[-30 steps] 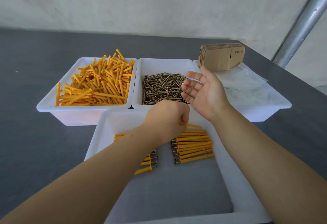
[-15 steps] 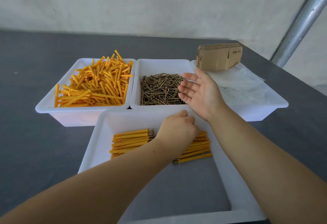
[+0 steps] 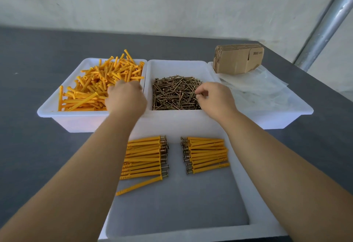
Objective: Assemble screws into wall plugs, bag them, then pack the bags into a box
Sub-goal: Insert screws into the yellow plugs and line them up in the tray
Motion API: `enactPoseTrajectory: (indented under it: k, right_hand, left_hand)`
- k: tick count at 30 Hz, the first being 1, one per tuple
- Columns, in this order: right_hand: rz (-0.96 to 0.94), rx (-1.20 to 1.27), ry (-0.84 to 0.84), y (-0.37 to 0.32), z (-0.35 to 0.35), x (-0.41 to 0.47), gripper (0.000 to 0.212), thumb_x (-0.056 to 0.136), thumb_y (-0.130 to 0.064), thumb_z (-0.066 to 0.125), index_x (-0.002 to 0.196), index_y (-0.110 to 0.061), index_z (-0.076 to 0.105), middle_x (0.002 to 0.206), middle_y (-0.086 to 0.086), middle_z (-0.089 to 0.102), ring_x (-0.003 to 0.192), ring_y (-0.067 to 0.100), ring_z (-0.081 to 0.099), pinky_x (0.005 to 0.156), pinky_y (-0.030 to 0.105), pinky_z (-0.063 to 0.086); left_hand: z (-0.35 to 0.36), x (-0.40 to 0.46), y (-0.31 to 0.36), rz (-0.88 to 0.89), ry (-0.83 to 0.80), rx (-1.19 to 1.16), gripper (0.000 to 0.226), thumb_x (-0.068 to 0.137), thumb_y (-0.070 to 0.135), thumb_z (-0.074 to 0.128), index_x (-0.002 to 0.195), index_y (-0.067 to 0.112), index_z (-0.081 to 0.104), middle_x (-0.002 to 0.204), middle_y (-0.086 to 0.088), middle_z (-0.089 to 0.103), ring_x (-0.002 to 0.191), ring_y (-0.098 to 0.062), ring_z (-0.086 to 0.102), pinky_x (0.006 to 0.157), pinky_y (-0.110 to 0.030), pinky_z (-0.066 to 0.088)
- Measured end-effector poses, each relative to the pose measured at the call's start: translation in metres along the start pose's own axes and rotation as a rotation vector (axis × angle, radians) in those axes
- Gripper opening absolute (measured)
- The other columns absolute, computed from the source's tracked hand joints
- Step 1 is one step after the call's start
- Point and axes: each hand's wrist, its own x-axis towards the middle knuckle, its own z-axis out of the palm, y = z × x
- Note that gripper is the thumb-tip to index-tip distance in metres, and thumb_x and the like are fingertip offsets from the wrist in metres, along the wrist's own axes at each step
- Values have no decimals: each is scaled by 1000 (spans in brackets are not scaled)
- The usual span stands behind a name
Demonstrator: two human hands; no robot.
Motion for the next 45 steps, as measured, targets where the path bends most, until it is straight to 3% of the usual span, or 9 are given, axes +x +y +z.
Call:
enactPoseTrajectory:
  k: [3,9,18,21,23,25,34,41,45]
  right_hand:
    - [73,-118,-220,-5,2,5,30,96,-24,58,125,-26,64,131,-3,62,114,19,57,84,27,41]
    - [52,-391,-745,-29,-5,14,44,103,-6,31,140,-13,54,148,6,49,134,27,44,108,31,34]
    - [125,-251,-647,-29,-9,13,33,103,-22,46,122,-6,67,129,9,63,119,28,55,97,33,43]
    - [152,-214,-627,-33,-11,14,35,100,-31,55,121,-7,69,127,9,64,116,27,57,89,29,43]
    - [159,-236,-638,-34,-13,14,39,99,-35,56,122,-6,68,129,10,63,116,28,57,89,29,44]
    - [157,-281,-661,-37,-14,14,42,100,-38,53,126,-7,66,131,10,61,120,28,55,96,31,44]
    - [228,-298,-763,-38,-12,25,35,93,-28,62,122,-8,68,128,10,63,115,28,61,101,42,50]
    - [221,-309,-726,-40,-9,23,46,95,-41,59,129,-10,63,133,9,59,122,28,55,104,39,46]
    - [240,-376,-812,-44,-8,29,37,96,-30,58,130,-16,63,136,7,58,125,27,55,107,40,44]
  left_hand:
    - [3,10,-9,-144,-233,116,37,101,28,37,131,11,52,136,-21,46,129,-43,37,103,-55,39]
    - [7,10,-8,-170,-279,143,53,102,43,25,129,8,53,139,-18,46,133,-38,31,98,-49,36]
    - [10,14,-9,-188,-269,89,42,99,41,30,103,11,59,120,-15,58,123,-36,44,99,-50,36]
    - [11,12,-14,-106,6,-112,30,97,31,46,86,11,65,91,-10,67,92,-31,61,76,-37,51]
    - [7,10,-16,-14,265,-290,16,92,21,57,90,13,71,82,-4,69,75,-24,62,57,-25,41]
    - [0,8,-14,37,384,-465,5,88,17,66,89,15,71,81,0,70,72,-19,63,57,-25,44]
    - [2,-11,9,231,99,-865,90,86,-6,64,152,37,19,98,-2,62,72,-1,71,66,-25,56]
    - [0,-20,19,276,-76,-900,50,95,0,50,136,28,40,101,-18,56,66,-17,74,63,-54,57]
    - [0,-29,24,305,-239,-999,32,100,-1,42,122,21,52,80,-10,62,51,-22,66,50,-38,56]
